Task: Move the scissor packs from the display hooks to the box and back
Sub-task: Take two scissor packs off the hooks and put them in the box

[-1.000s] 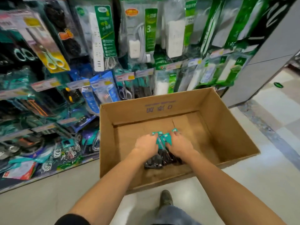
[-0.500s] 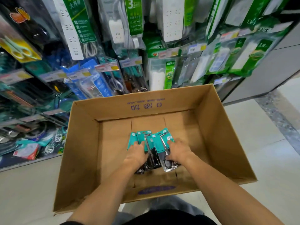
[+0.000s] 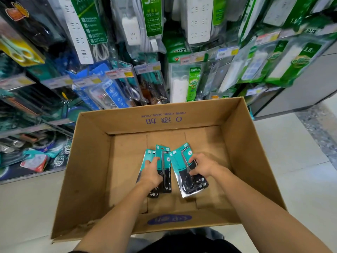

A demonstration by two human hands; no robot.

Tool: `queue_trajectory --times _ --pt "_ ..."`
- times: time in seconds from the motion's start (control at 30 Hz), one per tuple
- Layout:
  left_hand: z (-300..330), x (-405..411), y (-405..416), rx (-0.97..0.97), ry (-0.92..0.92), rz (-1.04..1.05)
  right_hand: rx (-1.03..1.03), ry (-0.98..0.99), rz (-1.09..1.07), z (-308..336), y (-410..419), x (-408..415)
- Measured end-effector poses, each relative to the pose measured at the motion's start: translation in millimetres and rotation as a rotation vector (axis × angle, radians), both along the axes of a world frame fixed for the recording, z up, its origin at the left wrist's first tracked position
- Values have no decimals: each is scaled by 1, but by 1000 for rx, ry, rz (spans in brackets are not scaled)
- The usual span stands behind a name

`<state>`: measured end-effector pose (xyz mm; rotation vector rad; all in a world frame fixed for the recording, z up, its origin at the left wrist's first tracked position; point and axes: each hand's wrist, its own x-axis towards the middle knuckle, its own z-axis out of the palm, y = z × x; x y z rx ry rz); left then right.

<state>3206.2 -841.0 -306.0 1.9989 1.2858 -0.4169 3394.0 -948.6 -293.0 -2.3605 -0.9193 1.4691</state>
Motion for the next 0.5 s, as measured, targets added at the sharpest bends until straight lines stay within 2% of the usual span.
queue_trajectory --times 0.13,0.3,0.5 --pt "13 -12 18 -93 -79 21 92 180 -118 4 -1 9" --pt "46 -44 43 -232 -254 46 273 281 -220 21 1 6" --pt "98 -110 76 -161 -524 115 444 204 -156 58 34 -30"
